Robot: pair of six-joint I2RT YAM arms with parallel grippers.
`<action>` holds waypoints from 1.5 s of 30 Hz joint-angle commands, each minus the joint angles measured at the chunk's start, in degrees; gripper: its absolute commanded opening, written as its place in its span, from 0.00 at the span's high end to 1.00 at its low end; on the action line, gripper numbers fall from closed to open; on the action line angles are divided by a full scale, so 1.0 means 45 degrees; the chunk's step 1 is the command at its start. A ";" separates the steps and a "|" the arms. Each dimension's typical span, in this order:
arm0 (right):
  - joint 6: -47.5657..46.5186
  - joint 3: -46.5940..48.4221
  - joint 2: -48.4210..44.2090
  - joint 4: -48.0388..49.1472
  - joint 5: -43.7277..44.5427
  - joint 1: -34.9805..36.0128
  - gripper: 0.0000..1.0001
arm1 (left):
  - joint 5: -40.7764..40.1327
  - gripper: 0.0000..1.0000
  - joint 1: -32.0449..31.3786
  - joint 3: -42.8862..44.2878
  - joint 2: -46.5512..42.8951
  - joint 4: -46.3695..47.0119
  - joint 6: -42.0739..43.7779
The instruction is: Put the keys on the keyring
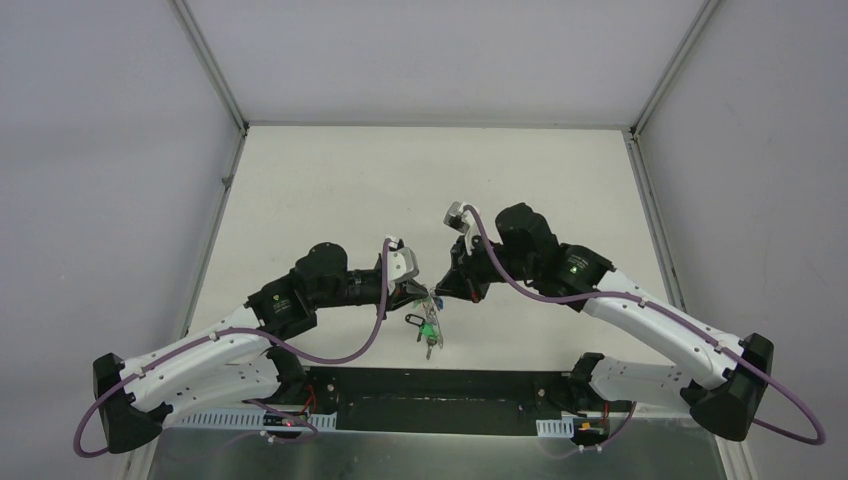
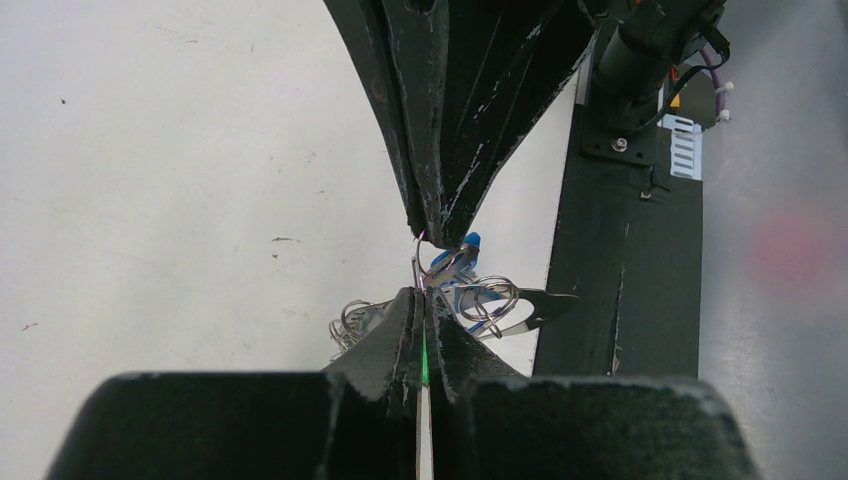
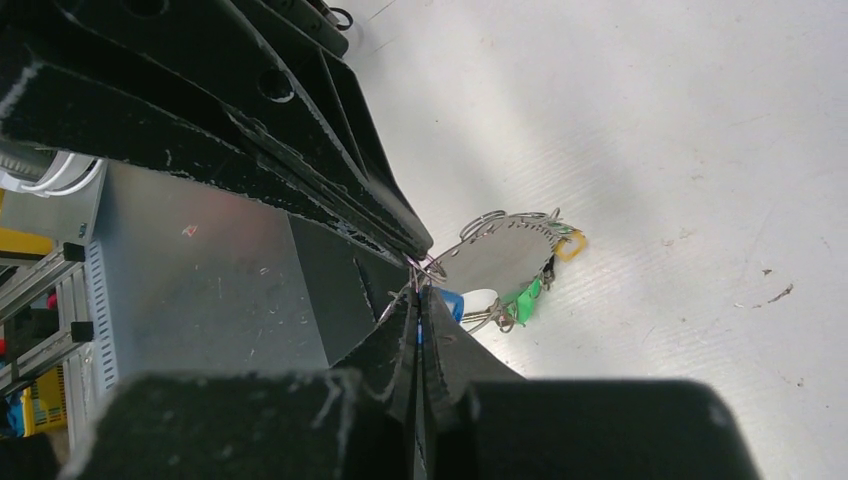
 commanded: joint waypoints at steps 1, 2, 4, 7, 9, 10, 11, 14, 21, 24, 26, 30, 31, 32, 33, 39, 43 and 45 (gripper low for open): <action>0.0187 0.0233 -0.0016 0.0399 0.0877 0.0001 1.00 | 0.0034 1.00 -0.0062 0.0473 -0.0316 0.0577 -0.0216; 0.0203 0.0159 -0.0045 0.0400 0.0913 -0.0008 1.00 | 0.0033 1.00 -0.0057 0.0478 -0.0319 0.0578 -0.0199; 0.0217 0.0097 -0.0032 0.0330 0.1016 -0.0005 1.00 | 0.0015 1.00 -0.0063 0.0487 -0.0339 0.0578 -0.0208; 0.0335 -0.0047 -0.0012 0.0235 0.1220 -0.0009 1.00 | 0.0036 1.00 -0.0064 0.0497 -0.0354 0.0557 -0.0221; 0.0393 -0.0094 0.0031 0.0233 0.1299 -0.0009 1.00 | 0.0030 1.00 -0.0050 0.0482 -0.0359 0.0559 -0.0226; 0.0412 -0.0095 0.0069 0.0209 0.1334 -0.0009 1.00 | 0.0038 1.00 -0.0053 0.0474 -0.0364 0.0559 -0.0229; 0.0412 -0.0095 0.0098 0.0179 0.1361 -0.0009 1.00 | 0.0036 1.00 -0.0054 0.0478 -0.0370 0.0556 -0.0235; 0.0438 -0.0113 0.0243 0.0128 0.1425 -0.0003 1.00 | 0.0038 1.00 -0.0050 0.0476 -0.0376 0.0557 -0.0253; 0.0520 -0.0163 0.0410 0.0048 0.1431 -0.0007 1.00 | 0.0011 1.00 -0.0053 0.0445 -0.0428 0.0559 -0.0235; 0.0502 -0.0212 0.0232 0.0131 0.1396 0.0006 1.00 | 0.0052 1.00 -0.0063 0.0353 -0.0496 0.0559 -0.0062; 0.0438 -0.0260 0.0039 0.0171 0.1351 -0.0029 1.00 | 0.0142 1.00 -0.0056 0.0232 -0.0636 0.0516 0.0321; 0.0288 -0.0430 -0.0575 0.0258 0.1288 -0.0028 1.00 | 0.1061 1.00 -0.0058 -0.0219 -0.1311 0.0461 0.2468; 0.0270 -0.0469 -0.0739 0.0263 0.1306 -0.0019 1.00 | 0.1353 1.00 -0.0064 -0.0417 -0.1528 0.0478 0.3347; 0.0248 -0.0508 -0.0894 0.0264 0.1308 -0.0027 1.00 | 0.1455 1.00 -0.0065 -0.0588 -0.1852 0.0475 0.4102; 0.0230 -0.0537 -0.1026 0.0264 0.1308 -0.0043 1.00 | 0.1446 1.00 -0.0055 -0.0714 -0.2045 0.0414 0.4806; 0.0341 -0.0472 -0.1518 -0.0021 0.1133 -0.0105 1.00 | 0.1543 1.00 -0.0063 -0.1142 -0.2844 -0.0543 0.9718; 0.0392 -0.0380 -0.1627 -0.0260 0.0760 -0.0125 1.00 | 0.1583 1.00 -0.0060 -0.1269 -0.3050 -0.0748 1.2645; 0.0452 -0.0324 -0.1662 -0.0330 0.0548 -0.0126 1.00 | 0.1609 1.00 -0.0064 -0.1279 -0.3120 -0.0860 1.3729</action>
